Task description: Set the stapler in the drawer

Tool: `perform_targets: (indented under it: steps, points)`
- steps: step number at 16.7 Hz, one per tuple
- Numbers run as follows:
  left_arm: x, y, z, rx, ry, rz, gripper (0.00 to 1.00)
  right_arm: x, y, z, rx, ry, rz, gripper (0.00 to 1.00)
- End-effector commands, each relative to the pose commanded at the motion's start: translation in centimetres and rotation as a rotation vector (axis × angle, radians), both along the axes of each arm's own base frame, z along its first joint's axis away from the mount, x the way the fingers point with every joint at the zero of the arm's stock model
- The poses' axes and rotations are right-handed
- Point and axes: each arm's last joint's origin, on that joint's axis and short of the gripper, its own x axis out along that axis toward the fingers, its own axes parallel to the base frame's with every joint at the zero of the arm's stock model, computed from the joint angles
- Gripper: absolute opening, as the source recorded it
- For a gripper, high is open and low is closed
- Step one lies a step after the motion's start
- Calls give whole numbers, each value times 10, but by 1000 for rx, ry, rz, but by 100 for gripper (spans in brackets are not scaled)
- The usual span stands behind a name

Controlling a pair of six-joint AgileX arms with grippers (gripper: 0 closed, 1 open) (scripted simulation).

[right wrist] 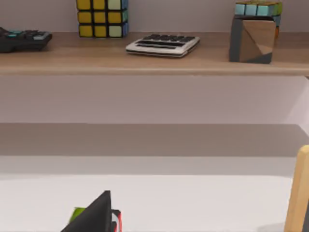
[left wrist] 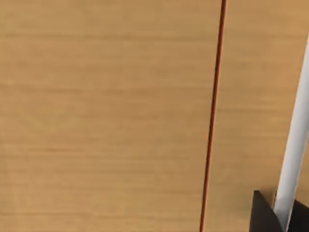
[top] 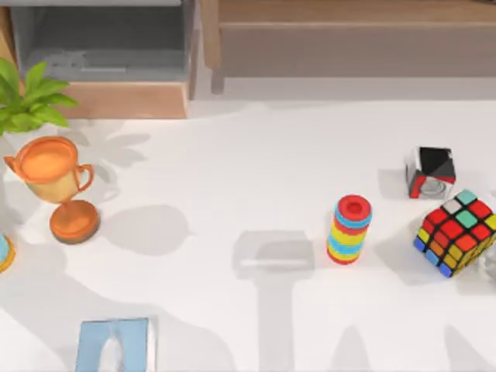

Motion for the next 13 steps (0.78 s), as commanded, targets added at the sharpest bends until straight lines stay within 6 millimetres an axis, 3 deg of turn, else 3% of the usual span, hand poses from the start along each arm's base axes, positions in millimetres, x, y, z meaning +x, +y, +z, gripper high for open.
perform_targets:
  steps: [4,13]
  points:
    - [2,-1,-1,-2,3,0,0,0,0,0,0,0,0,100]
    - [2,-1,-1,-2,3,0,68,0,0,0,0,0,0,100]
